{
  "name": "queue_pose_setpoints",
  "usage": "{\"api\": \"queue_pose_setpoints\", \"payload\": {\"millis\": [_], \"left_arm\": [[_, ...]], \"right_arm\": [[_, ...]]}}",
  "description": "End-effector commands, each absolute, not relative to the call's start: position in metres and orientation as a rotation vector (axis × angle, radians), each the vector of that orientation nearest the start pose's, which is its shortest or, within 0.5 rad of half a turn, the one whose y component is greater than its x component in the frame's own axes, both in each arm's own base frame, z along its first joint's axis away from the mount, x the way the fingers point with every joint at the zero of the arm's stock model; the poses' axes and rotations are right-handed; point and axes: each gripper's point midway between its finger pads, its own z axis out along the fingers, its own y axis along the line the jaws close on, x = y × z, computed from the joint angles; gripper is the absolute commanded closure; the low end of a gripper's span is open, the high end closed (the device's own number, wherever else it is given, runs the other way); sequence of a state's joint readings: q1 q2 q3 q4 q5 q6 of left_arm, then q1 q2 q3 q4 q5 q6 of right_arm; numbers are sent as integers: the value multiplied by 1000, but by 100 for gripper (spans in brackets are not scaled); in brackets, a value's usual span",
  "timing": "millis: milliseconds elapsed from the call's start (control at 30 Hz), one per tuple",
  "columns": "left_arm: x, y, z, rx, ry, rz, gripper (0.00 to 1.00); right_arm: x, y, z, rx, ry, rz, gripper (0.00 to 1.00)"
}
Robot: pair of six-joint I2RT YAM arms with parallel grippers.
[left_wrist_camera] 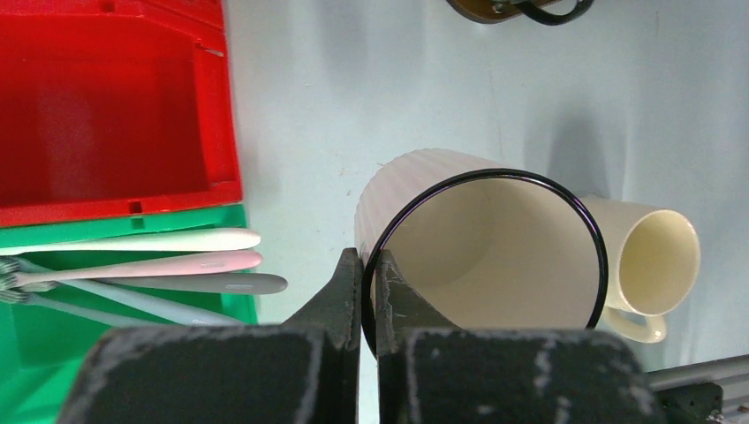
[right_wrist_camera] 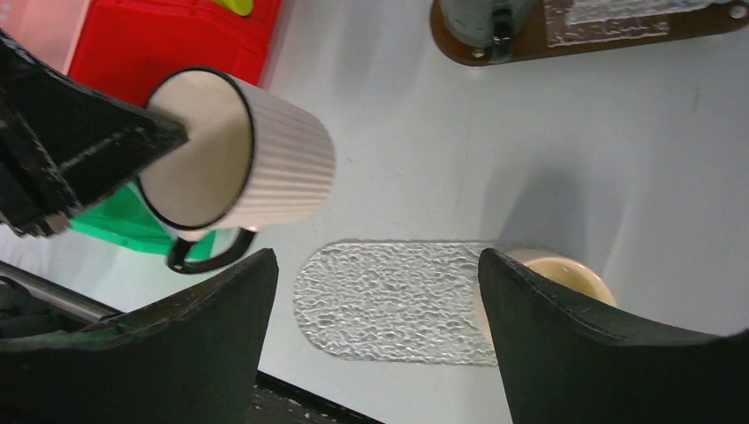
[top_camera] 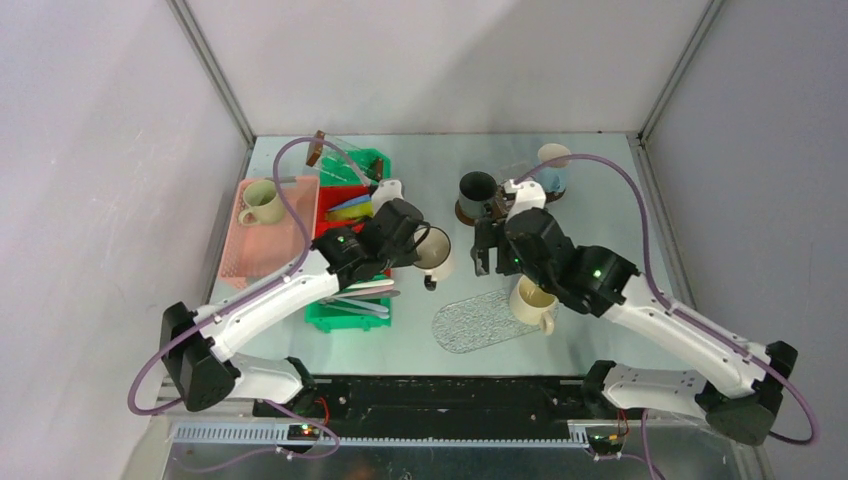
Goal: Prepare toiletry sets of a toothbrush and toothpaste on the tray
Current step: Pick up the cup from the storage box.
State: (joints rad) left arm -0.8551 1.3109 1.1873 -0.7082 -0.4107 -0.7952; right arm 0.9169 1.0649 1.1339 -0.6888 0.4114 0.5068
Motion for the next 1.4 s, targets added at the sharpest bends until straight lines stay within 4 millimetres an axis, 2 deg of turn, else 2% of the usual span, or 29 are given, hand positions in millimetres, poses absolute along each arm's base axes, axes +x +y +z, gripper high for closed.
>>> {"api": "queue_pose_setpoints", "payload": {"millis": [0,267,667,800,867,900,933,967,1033,1167,1367], "left_arm": [[278,-261,246,-228,2150,-492,100],[271,-273,249,-193,2136,-506,100],[262,-281,250,-122,2133,-504,100],[260,-284,251,-99,2131,-508,98],[259,-284,251,-88,2131,-507,96],[259,-284,252,-86,2128,-509,95],[259,-284,252,-84,2127,-512,92],[258,-283,253,-82,2125,-512,90],[258,-281,254,-80,2116,-512,79],[258,-276,260,-73,2083,-522,54],[258,-259,274,-82,2017,-505,30]], "right_arm": [[237,243,275,-139,2104,472,17],[246,263,262,-107,2153,430,33],[257,279,235,-114,2222,341,48],[259,278,228,-128,2240,266,59],[260,276,225,-132,2247,228,68],[261,274,224,-135,2249,203,76],[262,273,224,-137,2250,192,81],[262,271,224,-143,2249,176,89],[263,269,225,-153,2244,159,100],[264,262,229,-185,2229,121,100],[262,246,227,-280,2229,17,100]]}}
